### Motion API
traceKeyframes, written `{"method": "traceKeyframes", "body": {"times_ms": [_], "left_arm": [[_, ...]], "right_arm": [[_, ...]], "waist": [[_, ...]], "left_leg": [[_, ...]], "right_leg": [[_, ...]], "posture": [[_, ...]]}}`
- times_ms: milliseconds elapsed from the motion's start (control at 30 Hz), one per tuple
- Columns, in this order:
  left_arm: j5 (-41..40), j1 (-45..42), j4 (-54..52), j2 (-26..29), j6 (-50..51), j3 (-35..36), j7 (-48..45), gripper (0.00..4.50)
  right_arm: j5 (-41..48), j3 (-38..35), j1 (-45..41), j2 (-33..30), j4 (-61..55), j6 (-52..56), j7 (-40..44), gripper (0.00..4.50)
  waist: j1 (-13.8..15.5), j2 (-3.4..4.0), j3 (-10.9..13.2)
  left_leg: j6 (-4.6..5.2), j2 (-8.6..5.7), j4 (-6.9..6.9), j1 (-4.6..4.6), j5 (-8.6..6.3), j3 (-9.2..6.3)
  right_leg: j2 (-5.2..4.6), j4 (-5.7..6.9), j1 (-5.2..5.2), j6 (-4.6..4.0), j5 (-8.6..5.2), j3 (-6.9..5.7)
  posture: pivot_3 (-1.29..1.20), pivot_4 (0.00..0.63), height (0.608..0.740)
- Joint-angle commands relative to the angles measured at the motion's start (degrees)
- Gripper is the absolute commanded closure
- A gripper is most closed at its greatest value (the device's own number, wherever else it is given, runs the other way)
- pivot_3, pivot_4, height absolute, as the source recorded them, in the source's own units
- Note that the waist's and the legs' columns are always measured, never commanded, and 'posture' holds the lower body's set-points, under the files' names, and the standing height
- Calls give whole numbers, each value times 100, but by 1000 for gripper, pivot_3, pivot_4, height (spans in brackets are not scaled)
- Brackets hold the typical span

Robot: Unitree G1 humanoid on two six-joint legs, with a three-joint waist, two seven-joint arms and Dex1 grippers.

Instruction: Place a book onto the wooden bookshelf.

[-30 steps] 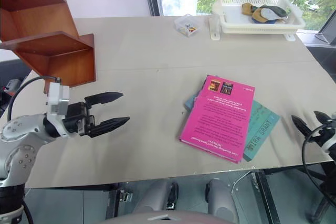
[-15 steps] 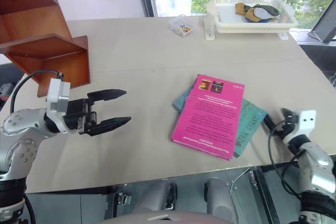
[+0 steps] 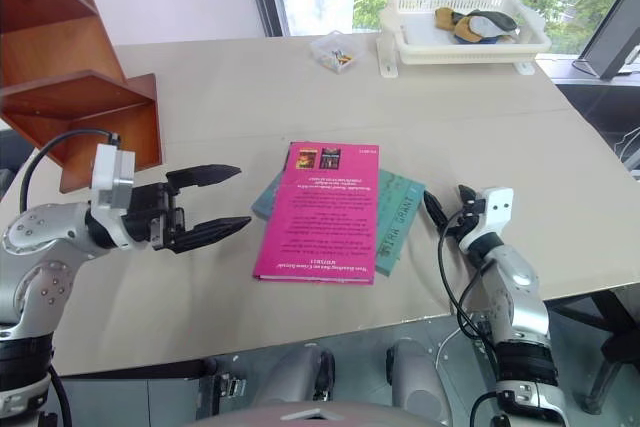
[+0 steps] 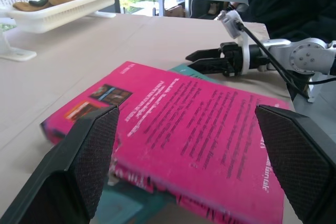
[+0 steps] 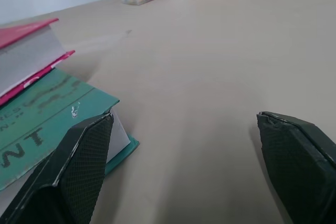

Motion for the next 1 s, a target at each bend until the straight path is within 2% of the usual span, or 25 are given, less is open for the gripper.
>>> {"method": "traceKeyframes", "body": {"times_ms": [33,133,367,433,500,600,733,867,1000], "left_arm": [[-246,-76,123,-112,334,212,429,55],[-546,-16,246,-165,1037,368,997,55],[-1401,385,96,-104,2518,460,1460,55],[-1814,355,238,-242,3001,533,1765,55],[-2297,370,405,-378,3533,553,1985,55],[-2688,364,623,-430,3994,589,2111,55],[-3133,45,1638,-694,4614,553,2252,55],[-2910,-379,2587,-855,4884,204,2035,55],[-2695,-971,3338,-1043,5170,-175,1719,55]], "right_arm": [[-5,-267,-72,-337,138,-80,-55,0],[65,-613,-58,-833,273,-180,32,0],[286,-1193,-62,-1763,405,-436,502,0],[628,-1351,61,-1981,227,-323,980,0],[1181,-1566,365,-2335,-116,-12,1779,0],[1918,-1803,806,-2736,-613,668,2419,0],[3630,-2488,1769,-3538,-1876,2355,3426,0],[4051,-2801,2513,-3940,-2412,3008,3975,0],[4256,-3042,2905,-4017,-2724,3353,4041,0]], "waist": [[13,2,1],[61,11,9],[77,20,23],[81,20,25],[105,27,27],[150,27,31],[165,27,34],[205,13,38],[230,-4,38]], "left_leg": [[0,-2,-1,-1,0,0],[1,-21,-2,-6,-1,-4],[7,-33,-15,-14,-4,-6],[7,-26,-15,-12,-4,-9],[7,-25,-15,-9,-3,-9],[8,-27,-15,-11,-3,-11],[8,-27,-10,-12,-4,-11],[8,-25,-4,-10,-4,-17],[8,-30,-1,-17,-4,-18]], "right_leg": [[-1,-2,0,0,0,0],[-18,-2,0,1,1,-6],[-29,-7,-4,11,4,-7],[-28,-7,-2,10,3,-9],[-28,-5,1,8,2,-10],[-27,-7,4,18,6,-13],[-31,-8,5,5,-1,-13],[-33,-8,8,4,-4,-18],[-27,-14,8,4,-5,-24]], "posture": [[0,150,740],[0,150,740],[0,150,740],[0,150,740],[0,150,740],[0,150,740],[0,150,740],[0,150,740],[0,150,740]]}}
